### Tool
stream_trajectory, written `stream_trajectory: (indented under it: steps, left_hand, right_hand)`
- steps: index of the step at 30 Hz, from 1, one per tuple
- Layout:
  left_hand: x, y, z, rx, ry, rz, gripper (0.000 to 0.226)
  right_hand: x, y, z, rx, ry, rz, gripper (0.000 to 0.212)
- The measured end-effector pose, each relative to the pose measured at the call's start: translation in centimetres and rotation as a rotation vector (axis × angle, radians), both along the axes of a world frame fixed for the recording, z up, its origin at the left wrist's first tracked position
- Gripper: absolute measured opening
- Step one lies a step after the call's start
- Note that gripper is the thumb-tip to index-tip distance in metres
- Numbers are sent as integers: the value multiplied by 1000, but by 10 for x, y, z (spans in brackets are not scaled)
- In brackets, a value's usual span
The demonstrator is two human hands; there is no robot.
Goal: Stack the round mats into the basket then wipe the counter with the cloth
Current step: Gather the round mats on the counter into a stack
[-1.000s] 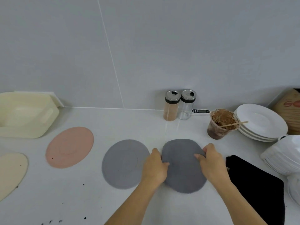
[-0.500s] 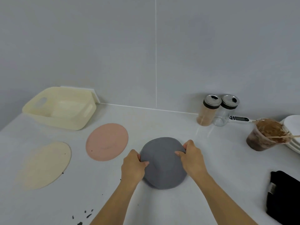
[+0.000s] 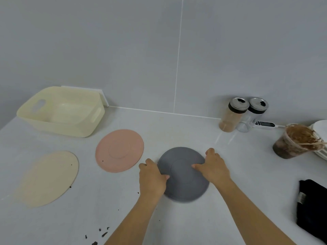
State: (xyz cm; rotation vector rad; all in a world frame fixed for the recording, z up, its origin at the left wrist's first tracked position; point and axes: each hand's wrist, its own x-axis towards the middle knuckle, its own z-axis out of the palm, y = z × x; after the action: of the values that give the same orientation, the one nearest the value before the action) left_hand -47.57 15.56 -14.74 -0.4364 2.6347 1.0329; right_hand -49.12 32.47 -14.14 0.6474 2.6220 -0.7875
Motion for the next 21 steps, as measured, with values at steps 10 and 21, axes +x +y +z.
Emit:
stream_trajectory:
  steps: [10, 21]
  left_hand:
    - [-19, -1, -13, 10, -163, 19, 47]
    - [9, -6, 6, 539, 76, -35, 18]
  right_hand:
    - [-8, 2, -4, -65, -81, -52, 67]
    - [7, 21, -10, -532, 82, -65, 43]
